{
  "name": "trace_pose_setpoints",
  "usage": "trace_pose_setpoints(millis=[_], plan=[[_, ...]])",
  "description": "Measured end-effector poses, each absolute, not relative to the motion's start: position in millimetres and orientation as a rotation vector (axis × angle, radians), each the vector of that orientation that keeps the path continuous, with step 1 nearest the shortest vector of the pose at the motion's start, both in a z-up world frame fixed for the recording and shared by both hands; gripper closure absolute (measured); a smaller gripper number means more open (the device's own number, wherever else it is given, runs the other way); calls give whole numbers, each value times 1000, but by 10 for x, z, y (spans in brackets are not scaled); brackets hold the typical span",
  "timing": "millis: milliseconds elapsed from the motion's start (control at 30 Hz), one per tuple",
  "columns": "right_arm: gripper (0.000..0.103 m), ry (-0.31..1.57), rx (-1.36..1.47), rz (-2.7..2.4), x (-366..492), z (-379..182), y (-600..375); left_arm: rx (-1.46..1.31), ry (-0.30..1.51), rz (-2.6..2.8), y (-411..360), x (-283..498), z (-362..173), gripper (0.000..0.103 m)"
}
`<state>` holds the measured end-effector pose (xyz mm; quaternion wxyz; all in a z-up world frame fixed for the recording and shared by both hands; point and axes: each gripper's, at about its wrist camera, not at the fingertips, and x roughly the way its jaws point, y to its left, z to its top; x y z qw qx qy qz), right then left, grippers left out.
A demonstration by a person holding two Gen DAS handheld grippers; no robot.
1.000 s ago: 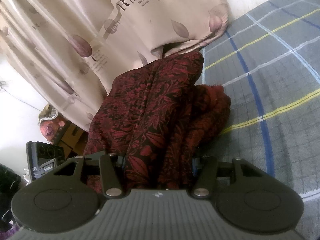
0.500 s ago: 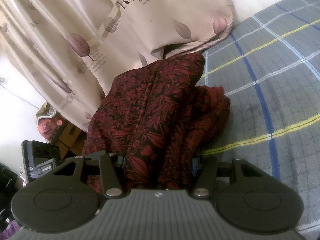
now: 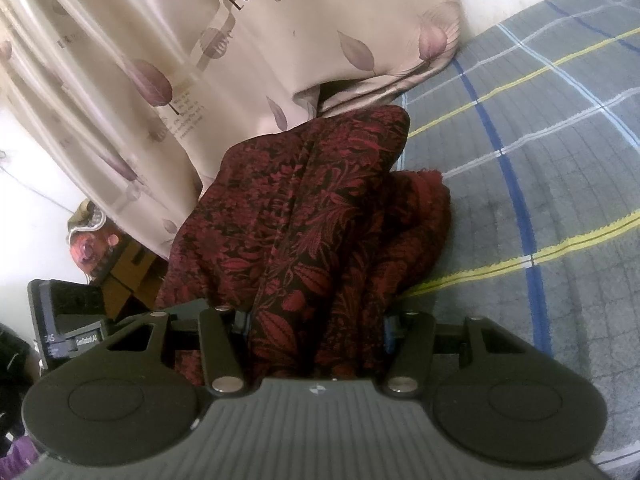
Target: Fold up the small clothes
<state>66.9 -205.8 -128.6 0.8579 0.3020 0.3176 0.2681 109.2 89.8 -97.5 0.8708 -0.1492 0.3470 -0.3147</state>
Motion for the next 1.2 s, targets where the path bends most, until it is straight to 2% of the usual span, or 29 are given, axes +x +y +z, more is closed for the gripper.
trace_pose_setpoints(millis=[100, 167, 267, 367, 600, 667, 800, 867, 1000, 1200], plan=[[47, 669, 623, 559, 671, -1295, -2057, -299, 714, -635, 891, 1037, -981, 11], [45, 666, 604, 552, 665, -1289, -2046, -274, 704, -596, 872, 999, -973, 3], [42, 657, 566, 544, 646, -1275, -2020, -246, 682, -543, 854, 925, -942, 0], [35, 625, 488, 514, 599, -1217, -1978, -223, 657, -485, 837, 843, -897, 0], [32, 531, 352, 446, 351, -1061, -1864, -52, 567, -318, 622, 558, -688, 0], [23, 501, 337, 420, 262, -1024, -1877, -21, 554, -278, 578, 495, -633, 0], [15, 424, 341, 377, 35, -922, -1968, 32, 539, -200, 494, 390, -554, 0], [5, 390, 339, 353, -83, -850, -1997, 46, 536, -153, 475, 349, -525, 0], [0, 340, 316, 320, -306, -736, -2013, 67, 499, -86, 453, 219, -452, 0], [0, 323, 304, 274, -523, -663, -2017, 77, 437, -22, 461, 51, -320, 0]])
